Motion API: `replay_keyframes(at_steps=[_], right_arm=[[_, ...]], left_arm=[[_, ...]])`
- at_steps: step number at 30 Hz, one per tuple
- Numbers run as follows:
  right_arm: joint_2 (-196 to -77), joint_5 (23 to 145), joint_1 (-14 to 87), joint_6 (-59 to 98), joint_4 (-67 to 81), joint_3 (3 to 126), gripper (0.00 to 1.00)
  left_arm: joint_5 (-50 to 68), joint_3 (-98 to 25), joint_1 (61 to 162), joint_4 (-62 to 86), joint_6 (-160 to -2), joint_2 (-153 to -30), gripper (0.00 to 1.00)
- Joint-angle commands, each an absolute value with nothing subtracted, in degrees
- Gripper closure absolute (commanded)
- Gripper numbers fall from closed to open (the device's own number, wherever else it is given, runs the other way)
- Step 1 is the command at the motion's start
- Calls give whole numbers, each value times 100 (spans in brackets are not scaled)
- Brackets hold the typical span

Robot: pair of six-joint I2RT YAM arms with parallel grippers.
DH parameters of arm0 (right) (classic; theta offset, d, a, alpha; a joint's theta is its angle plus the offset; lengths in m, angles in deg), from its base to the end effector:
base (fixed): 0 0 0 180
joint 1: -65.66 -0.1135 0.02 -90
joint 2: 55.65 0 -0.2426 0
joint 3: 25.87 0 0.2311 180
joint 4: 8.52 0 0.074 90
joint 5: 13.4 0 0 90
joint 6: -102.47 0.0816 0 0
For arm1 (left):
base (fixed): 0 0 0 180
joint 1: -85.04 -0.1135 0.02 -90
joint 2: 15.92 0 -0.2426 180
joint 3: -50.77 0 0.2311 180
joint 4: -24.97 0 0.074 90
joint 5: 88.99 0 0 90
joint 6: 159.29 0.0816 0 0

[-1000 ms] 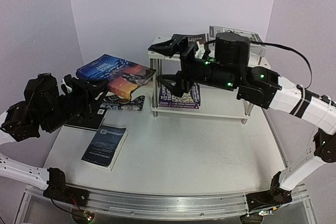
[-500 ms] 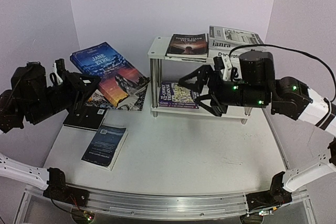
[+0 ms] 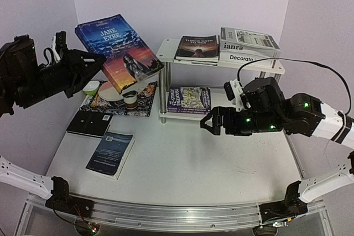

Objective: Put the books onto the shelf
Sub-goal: Place the book in the book pile on the shelf.

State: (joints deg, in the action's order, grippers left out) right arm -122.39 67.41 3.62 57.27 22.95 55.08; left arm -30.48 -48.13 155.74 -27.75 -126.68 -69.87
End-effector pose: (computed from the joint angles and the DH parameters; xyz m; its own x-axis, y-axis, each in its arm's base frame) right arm 0.1502 0.2552 0.3473 -0.6627 0.2351 -0.7110 -0.4699 0.6087 0.6393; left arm 0.1007 -0.1587 0.4535 -0.5579 -0.5801 -0.5935 0.3039 0.5226 -0.7966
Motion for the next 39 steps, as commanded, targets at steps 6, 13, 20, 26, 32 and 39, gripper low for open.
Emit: replay_keyframes(at_steps=[6,13,20,26,32,39], right_arm=[[-12308,6165,359,3907,2529,5312,2],[-12315,6096,355,3827,2525,5126,2],[-12278,6198,356,3879,2516,4899,2],[-12130,6135,354,3925,2516,4685,2],[-12104,6105,359,3939,2516,4578,2],[-12180,6128,372,3797,2540,4569,2]], left_arm=[[-2356,-6136,15332,-2096,-11985,-7470,100],[-591,-6740,14045,-1988,-12533,-8131,100],[1465,-7343,12878,-1499,-13313,-9040,100],[2592,-7566,12386,-365,-13953,-9586,100],[2989,-8357,12152,-282,-13516,-10072,100],[3251,-9015,11821,-256,-13357,-10339,100]])
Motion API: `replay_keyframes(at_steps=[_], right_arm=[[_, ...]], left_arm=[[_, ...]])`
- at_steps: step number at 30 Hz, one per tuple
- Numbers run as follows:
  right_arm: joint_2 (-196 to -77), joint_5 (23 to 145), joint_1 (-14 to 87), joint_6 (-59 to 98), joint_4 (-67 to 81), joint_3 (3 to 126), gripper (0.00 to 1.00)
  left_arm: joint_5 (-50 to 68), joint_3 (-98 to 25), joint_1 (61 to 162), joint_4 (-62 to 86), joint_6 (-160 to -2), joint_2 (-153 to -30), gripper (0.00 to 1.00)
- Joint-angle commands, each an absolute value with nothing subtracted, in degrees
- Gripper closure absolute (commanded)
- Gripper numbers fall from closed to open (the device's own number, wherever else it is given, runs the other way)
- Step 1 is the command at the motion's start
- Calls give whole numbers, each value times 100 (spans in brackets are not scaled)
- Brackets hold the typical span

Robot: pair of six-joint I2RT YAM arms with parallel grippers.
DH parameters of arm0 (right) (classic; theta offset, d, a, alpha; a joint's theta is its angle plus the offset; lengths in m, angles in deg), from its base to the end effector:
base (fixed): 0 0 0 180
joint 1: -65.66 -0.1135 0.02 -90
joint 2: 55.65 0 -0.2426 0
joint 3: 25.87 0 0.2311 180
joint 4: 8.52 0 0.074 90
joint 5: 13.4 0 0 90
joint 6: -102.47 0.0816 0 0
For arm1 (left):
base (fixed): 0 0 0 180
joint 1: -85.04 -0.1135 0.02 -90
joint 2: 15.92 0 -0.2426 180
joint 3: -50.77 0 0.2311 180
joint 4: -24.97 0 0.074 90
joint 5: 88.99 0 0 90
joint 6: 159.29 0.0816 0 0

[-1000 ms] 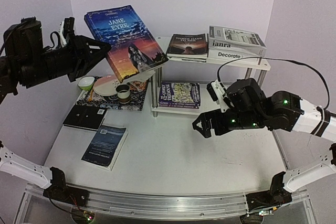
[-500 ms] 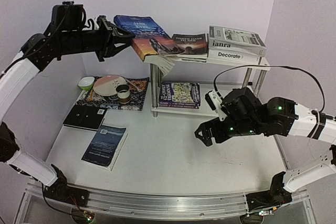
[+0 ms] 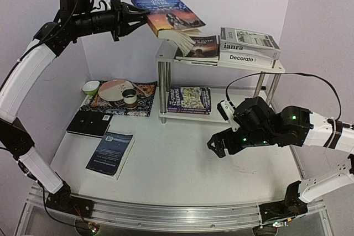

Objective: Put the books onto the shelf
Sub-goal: Place the book in the book pile on the shelf.

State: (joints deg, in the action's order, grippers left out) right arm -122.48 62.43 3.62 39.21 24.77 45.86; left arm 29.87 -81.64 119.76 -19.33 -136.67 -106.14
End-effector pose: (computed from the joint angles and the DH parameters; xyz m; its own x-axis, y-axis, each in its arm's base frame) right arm 0.1534 0.2463 0.2835 -0.5390 -0.0849 -0.8380 -0.5743 0.7648 0.2919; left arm 0.2550 -0.2246 0.5059 -0.8381 -0.4028 -0.3680 0.3164 0.1906 -0.9293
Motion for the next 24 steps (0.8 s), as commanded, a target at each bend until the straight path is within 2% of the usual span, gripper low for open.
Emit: replay_keyframes(at_steps=[1,11,19,24], right_arm=[[-12194,6129,383,3759,2542,4576,2],[-12487,6313,510,3289,2578,4783,2],[-12619,6414,621,3055,2659,4930,2],[-12711,6563,758,2992,2730,5018,2]], left_arm=[[3269,-9062,11791,-237,-13354,-10370,100],[4008,-10687,11772,68,-14004,-11882,100],[4382,-11030,11774,598,-14532,-12622,100],[4566,-10590,11765,632,-14689,-12723,100]])
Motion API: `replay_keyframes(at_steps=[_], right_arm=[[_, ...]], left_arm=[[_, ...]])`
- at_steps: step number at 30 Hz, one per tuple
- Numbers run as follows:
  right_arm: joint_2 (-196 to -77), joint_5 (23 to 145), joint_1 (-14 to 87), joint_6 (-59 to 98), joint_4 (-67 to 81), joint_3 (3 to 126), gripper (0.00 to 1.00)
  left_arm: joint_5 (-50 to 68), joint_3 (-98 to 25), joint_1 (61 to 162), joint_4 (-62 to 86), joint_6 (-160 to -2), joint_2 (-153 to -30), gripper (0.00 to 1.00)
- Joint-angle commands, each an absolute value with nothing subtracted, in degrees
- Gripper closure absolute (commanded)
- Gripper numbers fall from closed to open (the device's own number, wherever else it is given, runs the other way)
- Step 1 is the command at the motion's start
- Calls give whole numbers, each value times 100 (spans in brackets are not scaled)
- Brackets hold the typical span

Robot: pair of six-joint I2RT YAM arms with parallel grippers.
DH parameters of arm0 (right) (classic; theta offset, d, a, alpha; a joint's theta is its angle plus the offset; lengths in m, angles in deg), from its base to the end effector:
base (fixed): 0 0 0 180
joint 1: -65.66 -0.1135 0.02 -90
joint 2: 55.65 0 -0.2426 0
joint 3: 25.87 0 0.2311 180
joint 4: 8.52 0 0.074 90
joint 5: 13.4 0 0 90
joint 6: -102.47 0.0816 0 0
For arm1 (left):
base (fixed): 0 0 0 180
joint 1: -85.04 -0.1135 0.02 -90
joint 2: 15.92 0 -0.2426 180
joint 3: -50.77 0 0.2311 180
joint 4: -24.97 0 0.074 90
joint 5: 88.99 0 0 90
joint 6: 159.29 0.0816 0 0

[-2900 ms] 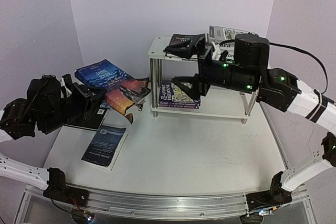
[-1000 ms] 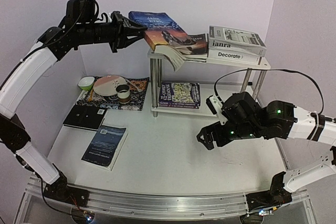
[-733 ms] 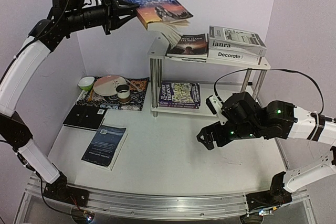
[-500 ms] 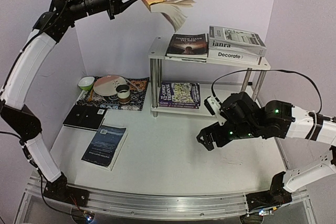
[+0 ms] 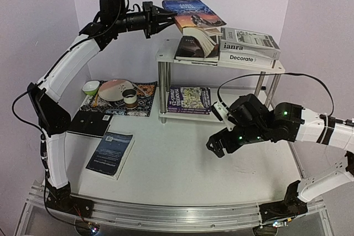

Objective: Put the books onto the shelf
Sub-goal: Place the book in the book pile on the shelf.

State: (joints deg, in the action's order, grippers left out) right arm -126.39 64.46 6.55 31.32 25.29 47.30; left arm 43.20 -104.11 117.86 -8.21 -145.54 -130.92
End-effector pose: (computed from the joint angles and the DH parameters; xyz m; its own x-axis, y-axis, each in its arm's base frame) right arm 0.1698 0.2505 0.2722 -0.4943 -0.2109 -0.8433 -0.6204 0.7652 0.1722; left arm 0.3345 -0.2810 0.4972 -0.9112 -0.2687 -0.3122 0.3239 0.0006 -0.9461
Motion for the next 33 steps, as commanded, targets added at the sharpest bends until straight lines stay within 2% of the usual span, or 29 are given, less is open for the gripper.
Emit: replay_keyframes(at_steps=[1,17,33], right_arm=[[-12737,6592,786,2981,2746,5037,2],[-13051,6911,1035,2882,2883,5280,2],[-13167,7183,1279,2772,2947,5392,2]], left_arm=[[4586,-10427,11761,632,-14626,-12690,100],[5072,-8488,11289,637,-14277,-12065,100],[5793,-9444,11080,577,-14458,-13034,100]])
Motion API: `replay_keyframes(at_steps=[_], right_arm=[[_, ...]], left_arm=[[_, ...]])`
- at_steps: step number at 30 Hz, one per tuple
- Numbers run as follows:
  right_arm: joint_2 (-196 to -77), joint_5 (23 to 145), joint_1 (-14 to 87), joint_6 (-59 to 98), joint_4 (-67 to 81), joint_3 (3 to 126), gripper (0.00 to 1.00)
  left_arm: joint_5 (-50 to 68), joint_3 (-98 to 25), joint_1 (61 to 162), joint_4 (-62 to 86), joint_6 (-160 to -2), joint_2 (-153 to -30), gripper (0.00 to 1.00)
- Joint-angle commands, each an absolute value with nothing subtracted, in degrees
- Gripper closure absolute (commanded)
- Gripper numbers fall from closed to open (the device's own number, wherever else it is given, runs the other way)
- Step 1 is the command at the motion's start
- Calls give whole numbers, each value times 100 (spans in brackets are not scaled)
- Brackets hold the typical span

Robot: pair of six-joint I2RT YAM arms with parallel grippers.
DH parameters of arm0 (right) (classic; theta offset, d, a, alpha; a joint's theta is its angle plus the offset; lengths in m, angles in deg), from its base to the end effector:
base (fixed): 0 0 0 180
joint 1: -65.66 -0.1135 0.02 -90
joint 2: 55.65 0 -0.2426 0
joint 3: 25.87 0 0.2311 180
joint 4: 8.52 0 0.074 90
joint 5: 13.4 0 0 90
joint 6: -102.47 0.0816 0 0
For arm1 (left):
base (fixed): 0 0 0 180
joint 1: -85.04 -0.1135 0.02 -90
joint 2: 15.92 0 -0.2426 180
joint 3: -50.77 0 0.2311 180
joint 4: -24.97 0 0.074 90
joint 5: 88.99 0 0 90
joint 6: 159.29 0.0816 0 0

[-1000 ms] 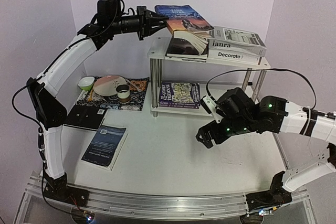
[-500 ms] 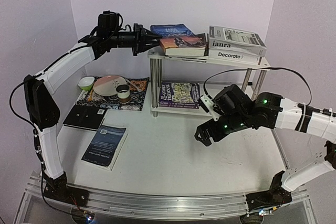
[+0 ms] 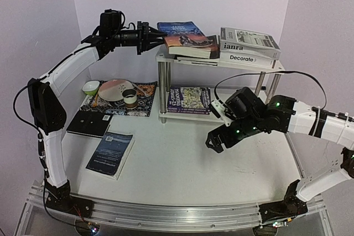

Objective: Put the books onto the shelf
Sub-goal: Place the book in the book pile on the shelf.

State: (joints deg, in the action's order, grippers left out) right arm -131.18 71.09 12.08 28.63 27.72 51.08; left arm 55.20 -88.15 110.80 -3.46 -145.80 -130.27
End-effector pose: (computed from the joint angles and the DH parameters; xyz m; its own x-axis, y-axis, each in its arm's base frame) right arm 0.1950 0.2511 0.2655 -0.5355 -0.2592 -0.8038 -0.6300 0.7564 0.1758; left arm 0.3780 -0.2559 0.4224 -0.9700 -0.1636 -0.1797 0.1704 0.0693 -0.9829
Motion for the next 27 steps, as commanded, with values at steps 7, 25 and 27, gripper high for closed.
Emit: replay_keyframes(at_steps=[7,25,27], right_arm=[[-13318,7312,1376,2677,2956,5520,2],[-13467,7460,1526,2601,2979,5659,2],[-13467,7458,1531,2594,2982,5659,2]], left_arm=[[5793,-9861,11080,109,-14300,-13379,100],[5312,-10883,11096,-1429,-13345,-13723,91],[5311,-10948,11112,-1425,-13343,-13794,91]])
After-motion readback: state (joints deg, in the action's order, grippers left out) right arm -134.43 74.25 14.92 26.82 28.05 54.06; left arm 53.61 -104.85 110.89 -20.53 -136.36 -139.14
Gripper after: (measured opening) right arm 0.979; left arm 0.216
